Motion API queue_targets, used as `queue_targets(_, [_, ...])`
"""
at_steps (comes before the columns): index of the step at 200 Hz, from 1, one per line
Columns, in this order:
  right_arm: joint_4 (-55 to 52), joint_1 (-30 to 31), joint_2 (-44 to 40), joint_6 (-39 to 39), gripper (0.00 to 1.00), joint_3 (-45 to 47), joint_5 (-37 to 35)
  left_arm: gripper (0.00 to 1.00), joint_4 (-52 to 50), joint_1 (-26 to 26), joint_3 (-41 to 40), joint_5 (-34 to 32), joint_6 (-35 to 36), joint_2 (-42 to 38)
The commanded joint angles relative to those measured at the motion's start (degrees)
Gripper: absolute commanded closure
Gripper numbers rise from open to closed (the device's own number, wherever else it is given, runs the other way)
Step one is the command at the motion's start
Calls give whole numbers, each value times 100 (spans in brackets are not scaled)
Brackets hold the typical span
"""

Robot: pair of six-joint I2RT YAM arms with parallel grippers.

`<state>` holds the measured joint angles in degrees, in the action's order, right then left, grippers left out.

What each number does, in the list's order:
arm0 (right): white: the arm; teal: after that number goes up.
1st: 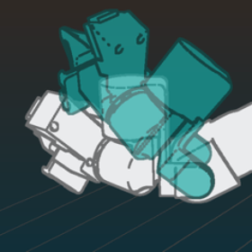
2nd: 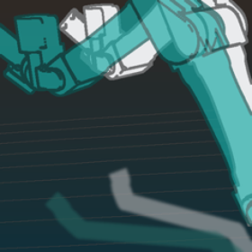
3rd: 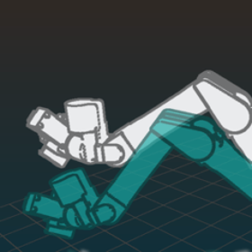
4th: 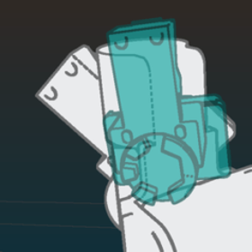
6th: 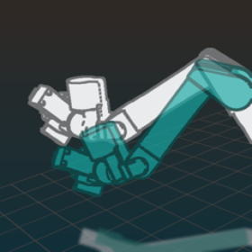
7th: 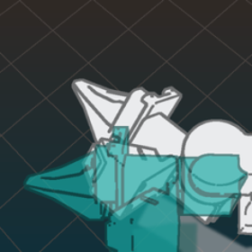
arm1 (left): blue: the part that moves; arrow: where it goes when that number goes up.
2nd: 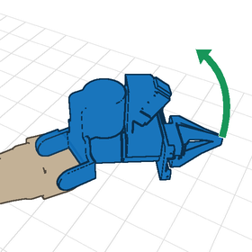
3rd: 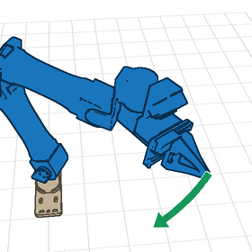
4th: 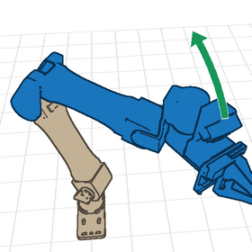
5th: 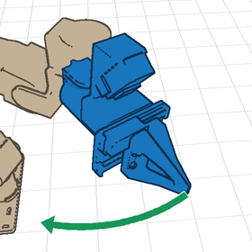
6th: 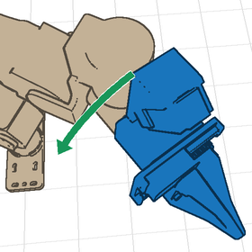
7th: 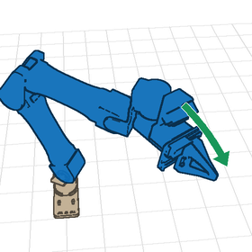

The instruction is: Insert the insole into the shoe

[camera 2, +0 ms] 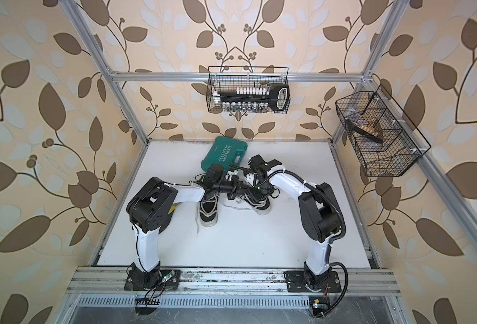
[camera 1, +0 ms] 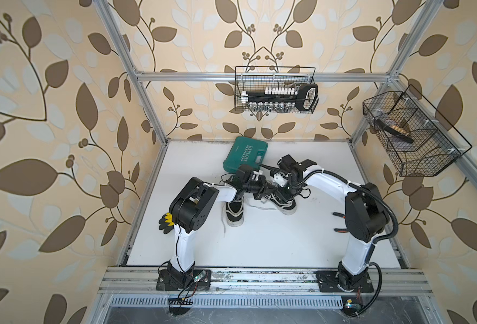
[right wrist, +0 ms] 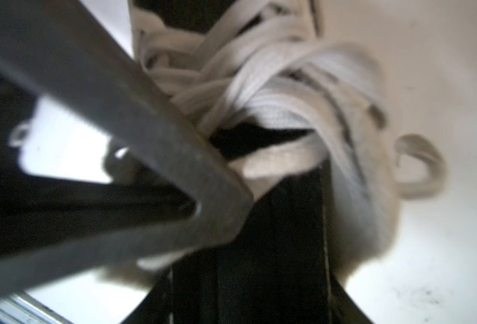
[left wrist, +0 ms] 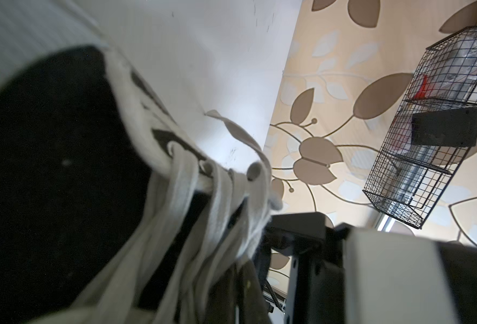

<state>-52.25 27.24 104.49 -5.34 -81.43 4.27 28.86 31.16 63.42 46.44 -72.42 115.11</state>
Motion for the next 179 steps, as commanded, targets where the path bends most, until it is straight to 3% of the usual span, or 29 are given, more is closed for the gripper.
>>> queue_targets(1, [-568,-74,-556,156,32,-37,-178,100,29,84,239,167,2,-241])
queue_targets(23, [-737,-257,-781,643,31,196,-83,100,-8,96,198,-4,-75,-340])
queue_targets(54, [-544,-601,-1192,1513,31,560,-101,100,190,266,-192,-906,-371,-769])
queue_targets(83, [-256,-864,-1504,2037,39,817,-66,100,185,610,-46,-1387,-417,-876])
queue_targets(121, [116,-1366,-1744,2396,49,1216,615,100,213,692,-77,-1518,-477,-922])
queue_targets(179, [469,-1451,-2026,2708,59,1842,666,100,148,702,-73,-1403,-382,-851])
